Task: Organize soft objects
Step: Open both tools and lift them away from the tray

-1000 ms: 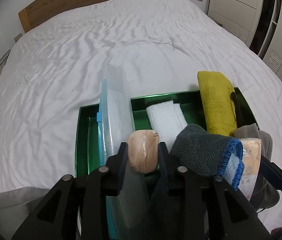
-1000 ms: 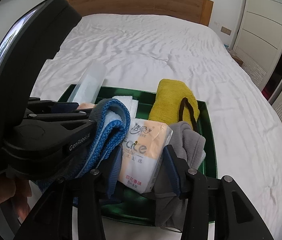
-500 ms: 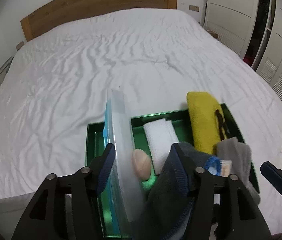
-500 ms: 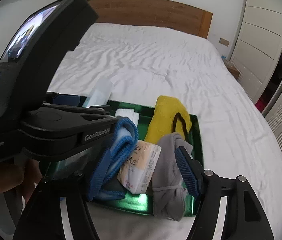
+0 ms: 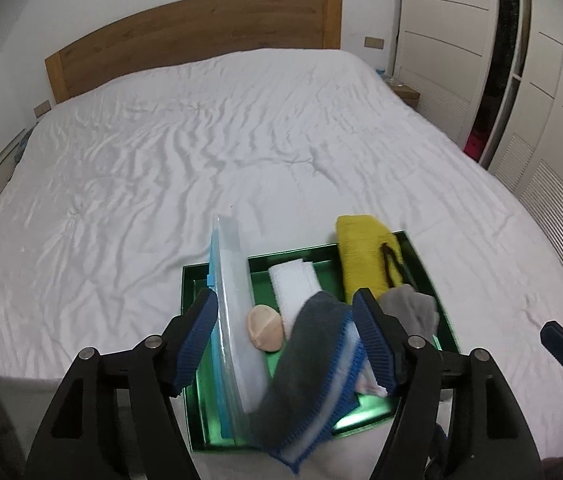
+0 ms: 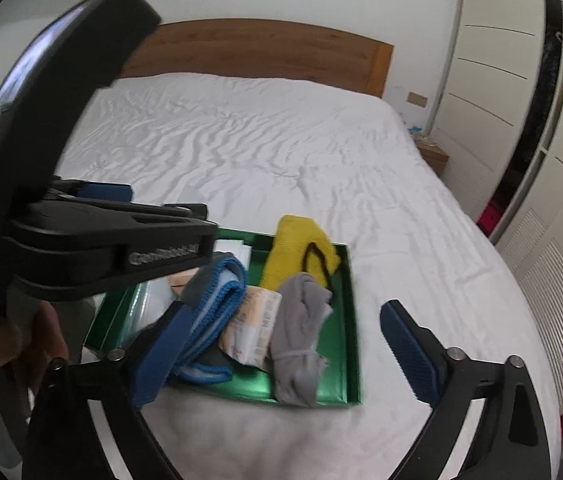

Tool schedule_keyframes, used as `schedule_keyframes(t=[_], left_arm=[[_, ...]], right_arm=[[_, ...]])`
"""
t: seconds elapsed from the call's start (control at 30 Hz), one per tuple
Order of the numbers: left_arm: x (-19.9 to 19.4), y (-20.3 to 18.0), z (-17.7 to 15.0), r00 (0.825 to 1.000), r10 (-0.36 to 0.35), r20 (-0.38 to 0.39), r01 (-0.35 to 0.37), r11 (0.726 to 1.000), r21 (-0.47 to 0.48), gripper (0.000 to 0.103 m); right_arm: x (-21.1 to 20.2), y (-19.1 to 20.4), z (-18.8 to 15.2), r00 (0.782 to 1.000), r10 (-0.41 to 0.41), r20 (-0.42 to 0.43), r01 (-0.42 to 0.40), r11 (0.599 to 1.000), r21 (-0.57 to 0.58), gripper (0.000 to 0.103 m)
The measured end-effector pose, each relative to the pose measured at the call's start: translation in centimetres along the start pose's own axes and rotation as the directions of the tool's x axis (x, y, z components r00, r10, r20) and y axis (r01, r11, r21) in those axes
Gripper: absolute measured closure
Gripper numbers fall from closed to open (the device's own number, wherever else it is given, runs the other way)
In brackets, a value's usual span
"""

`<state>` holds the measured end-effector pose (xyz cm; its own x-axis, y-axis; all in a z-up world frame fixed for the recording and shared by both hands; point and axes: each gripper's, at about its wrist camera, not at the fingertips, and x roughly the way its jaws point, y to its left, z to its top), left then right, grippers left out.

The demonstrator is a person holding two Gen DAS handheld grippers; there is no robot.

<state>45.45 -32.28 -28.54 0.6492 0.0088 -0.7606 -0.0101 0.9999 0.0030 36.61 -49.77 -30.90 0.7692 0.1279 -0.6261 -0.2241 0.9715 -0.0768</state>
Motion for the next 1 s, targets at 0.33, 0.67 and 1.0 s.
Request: schedule_keyframes(t=[0.33, 0.67, 1.0], left_arm=[[-7.1, -0.9, -1.6, 0.998, -0.050, 0.025, 0.050, 0.999, 0.022, 0.026], [-15.9, 2.6, -4.3, 0.998, -0.059, -0.009, 0.059, 0.998, 0.004, 0.025], [-23.9, 9.5, -7.4, 0.998, -0.044, 0.036, 0.041, 0.997, 0.072, 0.025]], right_arm=[[-6.9, -1.8, -1.1, 0.996, -0.084, -0.036, 0.086, 0.994, 0.062, 0.001], [-17.6, 0.6, -0.5, 0.994, -0.098, -0.053, 0.101, 0.992, 0.075, 0.001], [-27.9, 7.6, -0.6, 0.991, -0.132, -0.010, 0.132, 0.986, 0.106, 0.001]])
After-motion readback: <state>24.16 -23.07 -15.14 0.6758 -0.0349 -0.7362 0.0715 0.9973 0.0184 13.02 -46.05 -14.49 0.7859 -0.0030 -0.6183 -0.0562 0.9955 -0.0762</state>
